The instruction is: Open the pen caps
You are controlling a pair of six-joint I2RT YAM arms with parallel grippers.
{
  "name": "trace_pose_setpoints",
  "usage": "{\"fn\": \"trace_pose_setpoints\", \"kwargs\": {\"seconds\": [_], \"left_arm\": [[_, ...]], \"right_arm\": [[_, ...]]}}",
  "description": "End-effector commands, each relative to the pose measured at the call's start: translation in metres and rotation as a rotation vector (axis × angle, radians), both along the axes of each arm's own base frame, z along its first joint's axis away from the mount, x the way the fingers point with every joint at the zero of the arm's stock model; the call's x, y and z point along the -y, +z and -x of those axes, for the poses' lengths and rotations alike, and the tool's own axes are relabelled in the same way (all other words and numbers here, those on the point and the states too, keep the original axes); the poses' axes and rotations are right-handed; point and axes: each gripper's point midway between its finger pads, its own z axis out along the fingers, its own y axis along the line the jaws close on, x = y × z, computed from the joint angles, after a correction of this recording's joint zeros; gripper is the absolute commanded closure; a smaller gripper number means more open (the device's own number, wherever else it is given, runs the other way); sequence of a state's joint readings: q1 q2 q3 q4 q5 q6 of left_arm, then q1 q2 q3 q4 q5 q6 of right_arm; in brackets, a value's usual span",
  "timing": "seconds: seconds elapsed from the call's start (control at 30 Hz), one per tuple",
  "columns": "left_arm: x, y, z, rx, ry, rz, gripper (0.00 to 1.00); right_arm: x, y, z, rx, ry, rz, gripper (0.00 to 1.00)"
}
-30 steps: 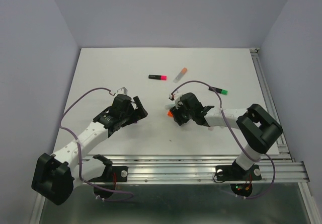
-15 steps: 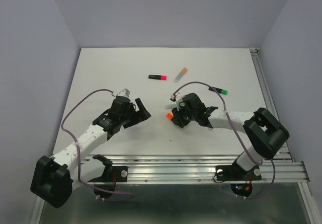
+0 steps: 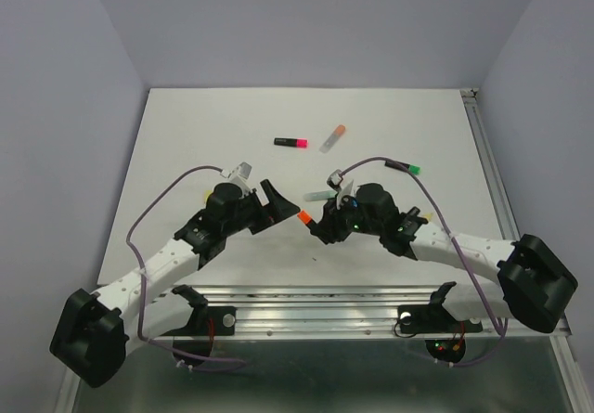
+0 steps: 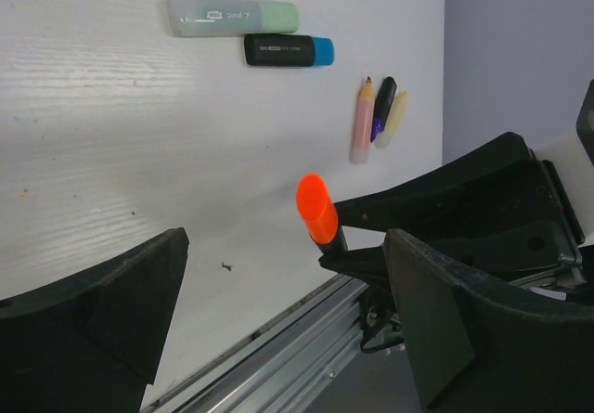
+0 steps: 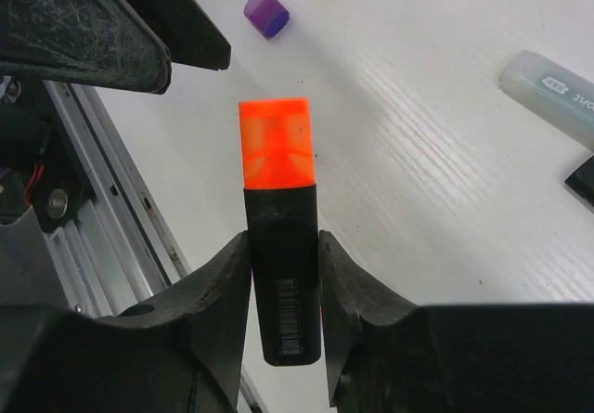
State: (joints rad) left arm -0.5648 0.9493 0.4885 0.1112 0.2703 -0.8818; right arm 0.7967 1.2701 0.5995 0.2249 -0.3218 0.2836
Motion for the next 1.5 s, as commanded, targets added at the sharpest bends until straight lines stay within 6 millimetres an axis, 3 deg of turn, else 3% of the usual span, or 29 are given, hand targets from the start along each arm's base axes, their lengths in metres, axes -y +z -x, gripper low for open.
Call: {"fn": "trace_pose_setpoints", "kwargs": {"seconds": [0.0, 0.13, 0.37, 0.5, 0.67, 0.97, 1.07, 1.23, 1.27, 1.3, 1.47], "left_arm": [[0.017, 0.021, -0.010, 0.037, 0.017, 0.069, 0.01], [0.026, 0.018, -0.012, 0.023, 0.036, 0.045, 0.09], [0.036, 0.009, -0.016, -0.007, 0.064, 0.010, 0.27], [0.039, 0.007, -0.021, -0.006, 0.074, -0.006, 0.28], [0.040, 0.002, -0.025, -0.015, 0.081, -0.032, 0.42], [0.042, 0.001, -0.027, -0.020, 0.082, -0.045, 0.52], [0.042, 0.004, -0.028, -0.014, 0.082, -0.040, 0.66], [0.044, 0.003, -0.026, -0.019, 0.068, -0.044, 0.77], [0.044, 0.003, -0.026, -0.020, 0.067, -0.044, 0.82], [0.045, 0.002, -0.026, -0.021, 0.068, -0.043, 0.98], [0.043, 0.000, -0.026, -0.044, 0.090, -0.027, 1.00]], "right_arm": [[-0.011, 0.017, -0.006, 0.017, -0.037, -0.042, 0.99], [-0.017, 0.025, -0.011, 0.007, -0.083, -0.061, 0.99], [-0.024, 0.018, -0.013, -0.040, -0.107, -0.037, 0.99], [-0.028, 0.013, -0.013, -0.054, -0.116, -0.025, 0.99], [-0.034, 0.020, -0.013, -0.058, -0.118, -0.051, 0.99], [-0.040, 0.033, -0.013, -0.064, -0.110, -0.100, 0.99], [-0.041, 0.032, -0.014, -0.071, -0.115, -0.090, 0.99], [-0.043, 0.031, -0.013, -0.075, -0.111, -0.091, 0.99], [-0.043, 0.031, -0.013, -0.076, -0.108, -0.092, 0.99], [-0.044, 0.031, -0.014, -0.075, -0.108, -0.093, 0.99], [-0.046, 0.032, -0.015, -0.068, -0.106, -0.103, 0.99]]}}
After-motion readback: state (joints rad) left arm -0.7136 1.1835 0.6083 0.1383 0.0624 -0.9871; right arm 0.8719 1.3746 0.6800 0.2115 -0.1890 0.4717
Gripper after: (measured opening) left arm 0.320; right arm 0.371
